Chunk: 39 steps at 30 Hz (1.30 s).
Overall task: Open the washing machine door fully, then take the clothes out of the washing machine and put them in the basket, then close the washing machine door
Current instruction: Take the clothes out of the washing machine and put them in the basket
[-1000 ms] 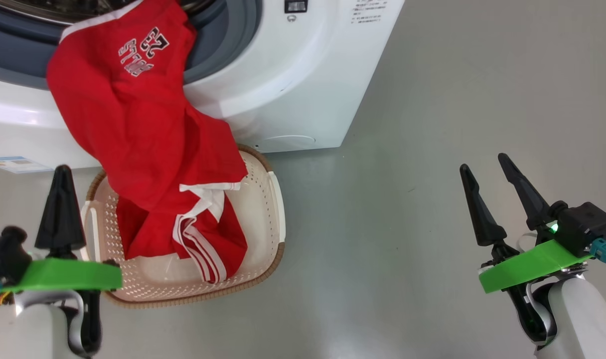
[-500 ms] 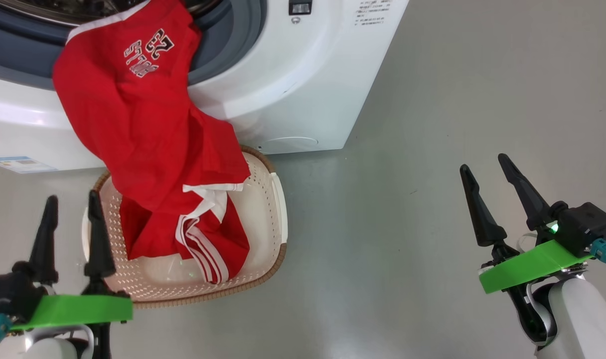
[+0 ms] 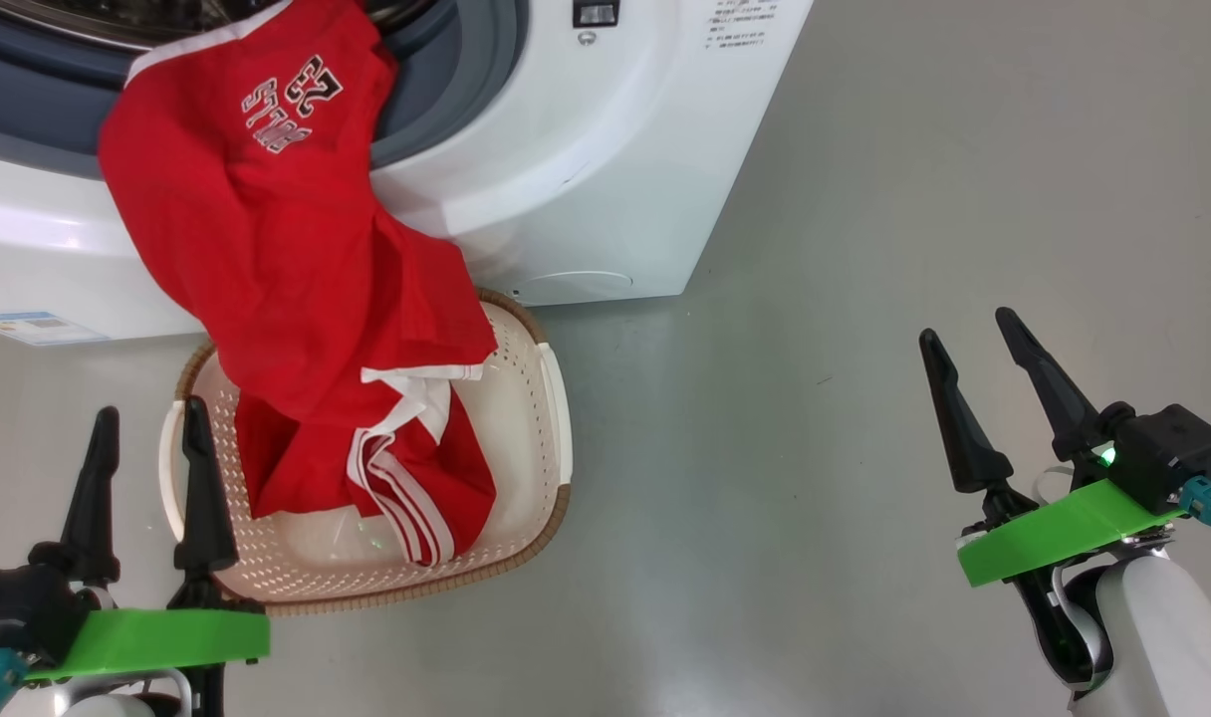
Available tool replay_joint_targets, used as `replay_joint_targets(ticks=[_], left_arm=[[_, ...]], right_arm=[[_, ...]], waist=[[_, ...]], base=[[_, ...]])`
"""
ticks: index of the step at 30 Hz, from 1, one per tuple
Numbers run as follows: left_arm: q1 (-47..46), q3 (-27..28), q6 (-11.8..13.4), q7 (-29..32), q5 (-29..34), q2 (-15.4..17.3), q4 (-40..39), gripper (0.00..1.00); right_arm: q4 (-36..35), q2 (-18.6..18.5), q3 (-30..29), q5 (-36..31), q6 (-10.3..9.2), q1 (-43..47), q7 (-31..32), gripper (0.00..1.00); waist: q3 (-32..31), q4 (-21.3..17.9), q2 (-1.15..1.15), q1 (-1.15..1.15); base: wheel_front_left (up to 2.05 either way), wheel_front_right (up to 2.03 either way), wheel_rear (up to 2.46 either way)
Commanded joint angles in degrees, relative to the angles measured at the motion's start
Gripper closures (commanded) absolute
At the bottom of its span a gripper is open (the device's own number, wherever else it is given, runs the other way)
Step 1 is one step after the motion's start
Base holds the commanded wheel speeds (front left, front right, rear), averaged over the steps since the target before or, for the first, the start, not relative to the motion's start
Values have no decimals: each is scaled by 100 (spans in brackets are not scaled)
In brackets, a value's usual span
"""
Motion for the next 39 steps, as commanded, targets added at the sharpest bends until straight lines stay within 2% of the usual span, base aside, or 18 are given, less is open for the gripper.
replay_joint_targets(ticks=[1,11,18,31,39], left_arm=[[119,176,-16,-29,15,81,-159,0],[-179,-93,-16,-29,23,77,242,0],[-865,-217,-16,-29,27,117,1107,0],[-2914,-248,-16,-29,131,519,3107,0],[-3901,-312,121,-29,374,699,4259,0]], right_arm=[[-114,-29,99,47,9,139,-68,0],[-135,0,89,29,9,101,-68,0],[-136,28,139,37,9,11,-68,0],[-155,67,221,35,9,-150,-68,0],[-157,108,280,40,9,-237,-68,0]], waist=[[3,-2,0,0],[91,8,0,0],[212,-22,0,0],[467,-142,0,0],[591,-273,0,0]], base=[[0,0,0],[0,0,0],[0,0,0],[0,0,0],[0,0,0]])
